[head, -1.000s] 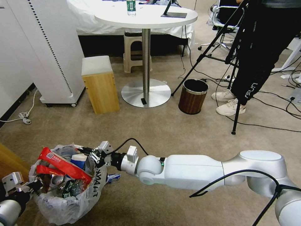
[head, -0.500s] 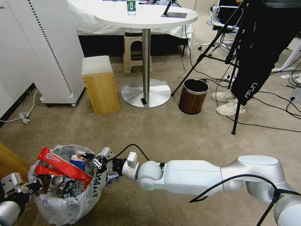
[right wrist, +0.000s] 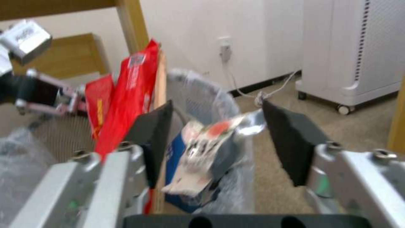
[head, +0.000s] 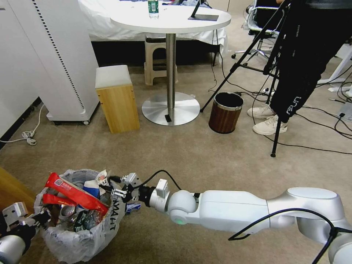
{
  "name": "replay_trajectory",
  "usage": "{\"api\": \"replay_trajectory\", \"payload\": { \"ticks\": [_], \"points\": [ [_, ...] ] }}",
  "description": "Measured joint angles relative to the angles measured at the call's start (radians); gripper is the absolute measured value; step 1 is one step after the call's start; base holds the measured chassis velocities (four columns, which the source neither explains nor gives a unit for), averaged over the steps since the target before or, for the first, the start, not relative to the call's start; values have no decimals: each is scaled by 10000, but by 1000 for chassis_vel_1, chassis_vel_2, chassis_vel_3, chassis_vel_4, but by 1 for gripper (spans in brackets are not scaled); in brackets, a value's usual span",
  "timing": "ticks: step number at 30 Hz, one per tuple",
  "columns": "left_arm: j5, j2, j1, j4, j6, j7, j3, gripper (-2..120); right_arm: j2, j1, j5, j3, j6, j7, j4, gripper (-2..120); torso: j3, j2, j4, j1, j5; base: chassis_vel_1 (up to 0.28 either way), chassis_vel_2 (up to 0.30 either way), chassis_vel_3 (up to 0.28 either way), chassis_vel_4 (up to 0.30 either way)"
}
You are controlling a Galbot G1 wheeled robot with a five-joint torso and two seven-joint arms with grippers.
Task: Pick up the trash bin and place the garbage on the floor into it.
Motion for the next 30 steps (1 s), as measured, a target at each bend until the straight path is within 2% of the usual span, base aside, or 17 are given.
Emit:
{"api": "replay_trajectory", "payload": {
  "ticks": [3,4,10,12,14,15,19,24,28,30],
  "points": [
    [1,-5,-61,6,-1,1,59,1,39,-10,1,51,-28,43,20,76,0,-1,0,0,-1,0,0,0,0],
    [1,-5,-61,6,-1,1,59,1,39,-10,1,51,-28,43,20,76,0,-1,0,0,-1,0,0,0,0],
    [-1,-17,-42,29,-21,4,39,1,406,70,36,12,-55,117,-90,97,0,0,2,0,-1,0,0,0,0],
    [-1,-17,-35,29,-21,7,35,1,457,73,42,56,-56,119,-90,99,0,0,2,0,-1,0,0,0,0],
    [0,20,-58,104,-22,19,47,1,470,10,158,732,-81,224,200,100,0,0,3,0,-1,0,0,0,0],
    [0,20,-58,104,-22,19,47,1,470,10,158,732,-81,224,200,100,0,0,3,0,-1,0,0,0,0],
    [-2,91,-75,136,-25,31,56,1,-231,-174,313,1933,-232,385,553,100,0,0,1,0,0,0,0,0,0],
    [6,115,-52,143,-29,45,87,1,-995,-452,352,2829,-274,606,697,100,0,-1,-1,0,1,0,0,0,0],
    [51,181,-75,185,-37,51,164,1,-1954,-1458,140,4454,-500,1135,847,100,0,0,-2,-1,3,0,0,0,0],
    [53,184,-81,188,-37,53,172,1,-2106,-1663,70,4732,-563,1316,906,100,0,0,-2,0,1,0,0,0,0]
  ]
}}
